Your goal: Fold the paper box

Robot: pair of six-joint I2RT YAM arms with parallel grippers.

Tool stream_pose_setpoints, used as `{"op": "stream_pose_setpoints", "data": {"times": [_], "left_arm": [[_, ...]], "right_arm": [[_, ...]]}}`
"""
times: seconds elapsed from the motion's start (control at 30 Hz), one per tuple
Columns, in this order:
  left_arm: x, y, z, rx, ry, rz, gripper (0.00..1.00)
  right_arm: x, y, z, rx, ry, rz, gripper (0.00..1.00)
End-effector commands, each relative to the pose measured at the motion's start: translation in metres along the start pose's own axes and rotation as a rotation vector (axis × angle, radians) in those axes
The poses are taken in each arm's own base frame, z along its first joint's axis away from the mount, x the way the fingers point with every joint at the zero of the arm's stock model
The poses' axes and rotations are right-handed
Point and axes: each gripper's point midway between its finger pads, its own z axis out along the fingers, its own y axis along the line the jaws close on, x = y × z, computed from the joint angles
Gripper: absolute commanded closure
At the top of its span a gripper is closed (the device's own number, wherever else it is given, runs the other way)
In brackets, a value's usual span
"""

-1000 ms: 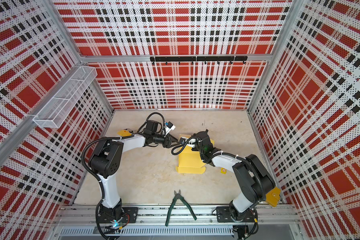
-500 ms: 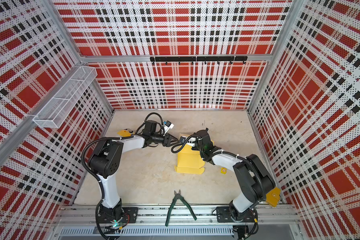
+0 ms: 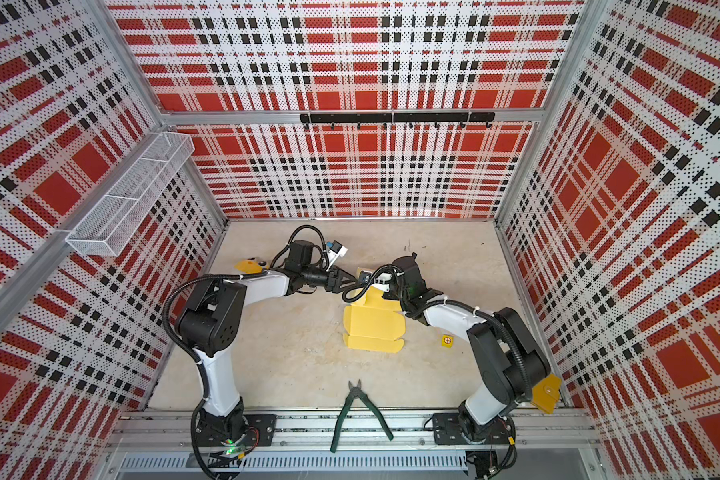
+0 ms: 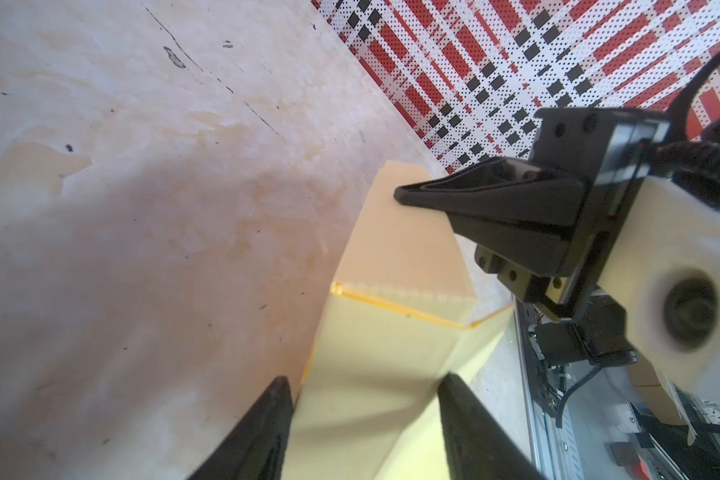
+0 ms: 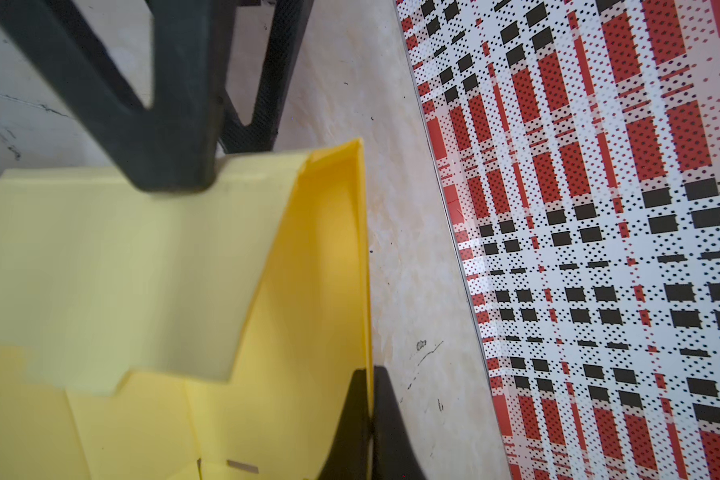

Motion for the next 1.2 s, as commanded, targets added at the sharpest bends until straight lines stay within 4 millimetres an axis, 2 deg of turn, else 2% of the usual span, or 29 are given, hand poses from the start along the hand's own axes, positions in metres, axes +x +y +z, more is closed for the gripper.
{"op": "stream_pose_setpoints", "data": {"times": [0.0, 0.27, 0.47, 0.6, 0.83, 1.07, 1.17], "left_arm": [[-0.010, -0.010, 0.000, -0.008, -0.026, 0.067, 0.43], [0.007, 0.005, -0.005, -0.162, -0.014, 0.160, 0.46], [0.008, -0.002, -0.011, -0.189, -0.010, 0.277, 0.45], [0.017, -0.006, -0.010, -0.186, 0.010, 0.351, 0.43], [0.031, 0.000, -0.007, -0.206, 0.022, 0.389, 0.44], [0.027, -0.007, -0.011, -0.228, -0.089, 0.464, 0.45], [0.021, -0.013, -0.014, -0.224, -0.155, 0.510, 0.44]], "right_arm": [[-0.030, -0.004, 0.001, -0.013, -0.121, 0.017, 1.00], [-0.030, -0.010, -0.008, 0.083, -0.089, -0.002, 1.00], [-0.039, -0.003, -0.009, 0.090, -0.039, -0.016, 1.00], [-0.045, -0.002, -0.015, 0.183, -0.014, -0.084, 1.00], [-0.058, 0.003, -0.023, 0.382, 0.001, -0.219, 1.00], [-0.057, 0.006, -0.028, 0.427, 0.013, -0.230, 1.00], [-0.054, 0.014, -0.027, 0.429, 0.024, -0.259, 1.00]]}}
